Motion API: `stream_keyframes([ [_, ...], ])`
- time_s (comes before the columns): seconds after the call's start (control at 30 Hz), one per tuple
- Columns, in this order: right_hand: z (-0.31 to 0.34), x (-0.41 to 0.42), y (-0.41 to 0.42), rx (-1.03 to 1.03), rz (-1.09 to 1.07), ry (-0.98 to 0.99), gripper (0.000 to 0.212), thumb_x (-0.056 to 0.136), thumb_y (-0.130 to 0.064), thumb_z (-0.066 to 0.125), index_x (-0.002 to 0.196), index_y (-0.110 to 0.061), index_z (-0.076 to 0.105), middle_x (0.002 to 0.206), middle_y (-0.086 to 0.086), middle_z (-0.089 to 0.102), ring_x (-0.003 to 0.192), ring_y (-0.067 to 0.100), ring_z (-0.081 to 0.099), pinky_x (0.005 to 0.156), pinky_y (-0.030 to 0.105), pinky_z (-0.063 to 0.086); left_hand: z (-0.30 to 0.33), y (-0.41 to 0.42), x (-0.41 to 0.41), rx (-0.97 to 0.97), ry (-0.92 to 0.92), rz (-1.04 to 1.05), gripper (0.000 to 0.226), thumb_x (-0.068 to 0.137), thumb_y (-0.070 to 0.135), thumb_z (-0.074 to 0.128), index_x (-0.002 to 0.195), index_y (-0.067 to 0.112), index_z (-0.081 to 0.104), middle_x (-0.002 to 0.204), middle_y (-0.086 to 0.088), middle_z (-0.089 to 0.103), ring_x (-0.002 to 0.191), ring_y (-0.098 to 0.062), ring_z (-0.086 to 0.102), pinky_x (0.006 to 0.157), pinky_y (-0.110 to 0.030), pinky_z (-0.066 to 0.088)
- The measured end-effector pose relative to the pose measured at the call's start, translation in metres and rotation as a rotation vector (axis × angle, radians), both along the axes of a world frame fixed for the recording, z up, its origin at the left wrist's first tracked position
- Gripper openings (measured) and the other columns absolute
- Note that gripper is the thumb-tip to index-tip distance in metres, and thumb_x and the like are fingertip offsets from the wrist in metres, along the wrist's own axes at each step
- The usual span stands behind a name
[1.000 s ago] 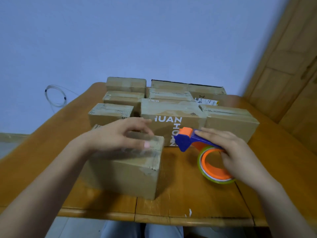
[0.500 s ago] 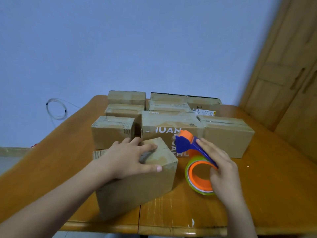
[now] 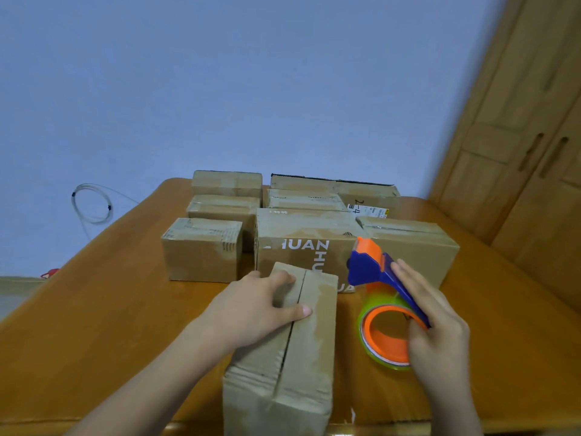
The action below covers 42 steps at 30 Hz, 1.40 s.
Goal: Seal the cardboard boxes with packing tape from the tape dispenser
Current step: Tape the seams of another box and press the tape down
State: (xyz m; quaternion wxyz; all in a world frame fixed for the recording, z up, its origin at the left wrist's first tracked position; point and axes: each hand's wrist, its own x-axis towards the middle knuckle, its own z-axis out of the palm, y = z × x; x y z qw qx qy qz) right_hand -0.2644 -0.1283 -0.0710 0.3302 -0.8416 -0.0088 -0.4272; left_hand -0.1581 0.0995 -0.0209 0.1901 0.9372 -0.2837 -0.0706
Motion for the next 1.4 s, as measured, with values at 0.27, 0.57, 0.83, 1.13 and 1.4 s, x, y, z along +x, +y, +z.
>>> stream_keyframes([
  [0.27,0.007,-0.003,-0.003,0.001,0.008,-0.01,0.079,0.087,0.004,0.051,0.132,-0.06,0.039,0.13,-0.039,0.043,0.131,-0.001,0.036,0.077,0.0,0.044,-0.013,-0.019,-0.01,-0.099,-0.067,0.154,0.068,0.08,0.076,0.043,0.138,0.041,0.035,0.119,-0.001,0.052,0.107,-0.024,0.056,0.085,-0.034,0.051],
  [0.57,0.014,0.006,-0.014,0.032,0.053,-0.021,0.077,0.078,0.004,0.042,0.132,-0.05,0.045,0.13,-0.038,0.047,0.13,-0.002,0.04,0.084,0.002,0.042,-0.005,-0.021,0.001,-0.088,-0.166,0.19,0.06,0.082,0.074,0.044,0.127,0.036,0.052,0.115,0.002,0.061,0.102,-0.019,0.06,0.081,-0.034,0.054],
  [0.83,0.018,0.003,-0.016,-0.077,0.109,-0.055,0.085,0.069,0.016,0.038,0.133,-0.039,0.049,0.135,-0.019,0.052,0.131,0.011,0.045,0.095,0.008,0.04,0.037,-0.018,-0.008,-0.792,0.228,-0.012,0.063,0.075,0.07,0.038,0.091,0.019,0.071,0.081,0.002,0.066,0.065,-0.008,0.06,0.061,-0.023,0.046],
  [1.13,0.028,0.0,-0.013,-0.138,0.113,-0.081,0.084,0.068,0.018,0.04,0.132,-0.036,0.052,0.137,-0.018,0.053,0.13,0.014,0.046,0.1,0.012,0.037,0.031,-0.044,-0.013,-0.933,0.704,-0.124,0.055,0.073,0.064,0.049,0.087,0.012,0.063,0.074,-0.001,0.061,0.063,-0.011,0.055,0.053,-0.021,0.043],
  [1.4,0.032,0.001,-0.016,-0.206,0.118,-0.095,0.081,0.072,0.014,0.04,0.134,-0.036,0.05,0.139,-0.021,0.05,0.129,0.013,0.046,0.101,0.013,0.036,0.027,-0.036,-0.009,-0.94,0.755,-0.178,0.022,0.087,0.033,0.058,0.074,0.017,0.066,0.072,0.0,0.059,0.061,-0.01,0.054,0.053,-0.022,0.046],
])
